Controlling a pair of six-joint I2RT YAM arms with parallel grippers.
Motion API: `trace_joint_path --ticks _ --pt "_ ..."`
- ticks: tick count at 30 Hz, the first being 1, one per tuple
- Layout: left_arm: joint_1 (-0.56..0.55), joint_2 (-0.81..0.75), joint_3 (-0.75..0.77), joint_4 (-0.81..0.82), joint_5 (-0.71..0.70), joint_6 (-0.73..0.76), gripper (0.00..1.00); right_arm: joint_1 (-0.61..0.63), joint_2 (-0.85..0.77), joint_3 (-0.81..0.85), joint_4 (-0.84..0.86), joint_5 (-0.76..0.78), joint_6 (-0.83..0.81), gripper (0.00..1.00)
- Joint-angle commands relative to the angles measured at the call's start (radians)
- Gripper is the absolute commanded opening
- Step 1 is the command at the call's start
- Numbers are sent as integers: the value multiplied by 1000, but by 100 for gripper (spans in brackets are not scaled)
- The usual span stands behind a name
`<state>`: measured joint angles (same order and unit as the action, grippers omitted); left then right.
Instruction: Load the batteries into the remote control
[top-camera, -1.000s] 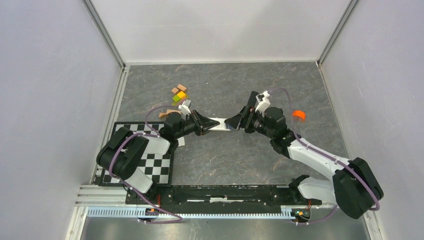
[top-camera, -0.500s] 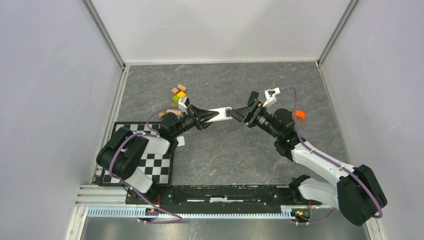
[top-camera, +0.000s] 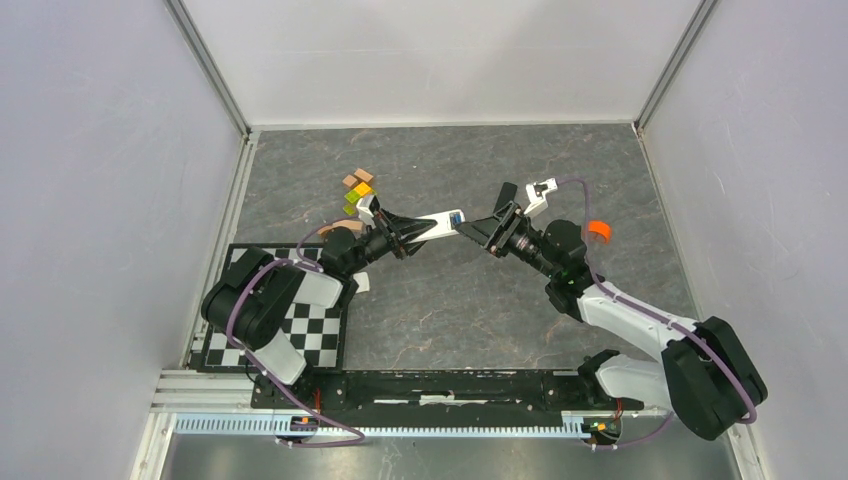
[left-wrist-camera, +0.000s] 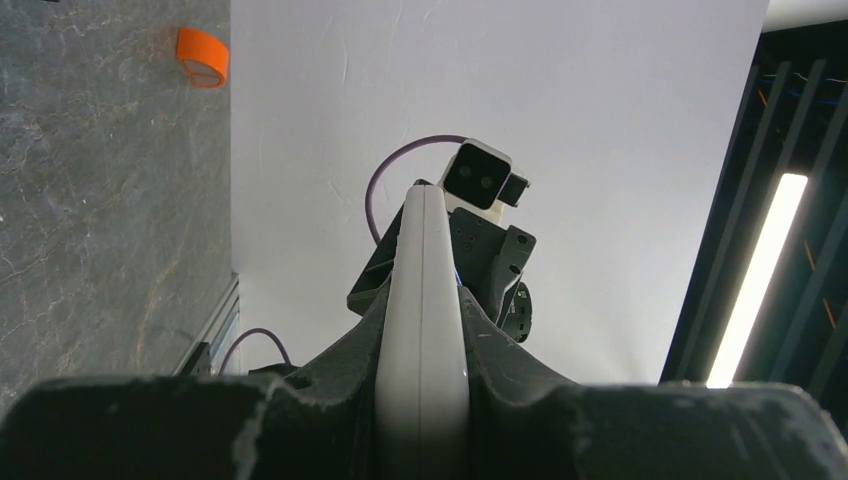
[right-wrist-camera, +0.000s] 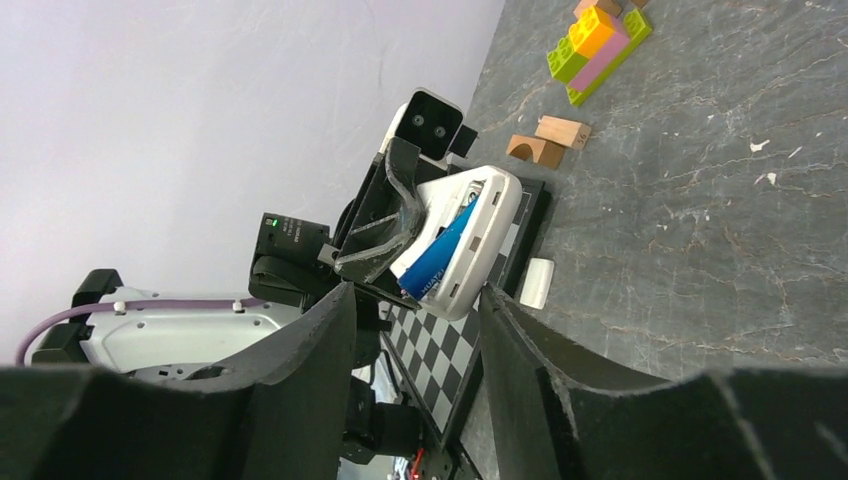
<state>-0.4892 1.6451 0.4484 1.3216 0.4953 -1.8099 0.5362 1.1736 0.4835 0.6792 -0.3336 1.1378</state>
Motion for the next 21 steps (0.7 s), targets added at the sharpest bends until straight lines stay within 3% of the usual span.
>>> trace_joint_path --ticks 1,21 --pt "1 -3 -1 86 -15 -33 2 -1 10 -3 82 -6 28 52" --pt "-1 -10 7 95 11 -15 2 -24 85 -10 165 -32 99 36"
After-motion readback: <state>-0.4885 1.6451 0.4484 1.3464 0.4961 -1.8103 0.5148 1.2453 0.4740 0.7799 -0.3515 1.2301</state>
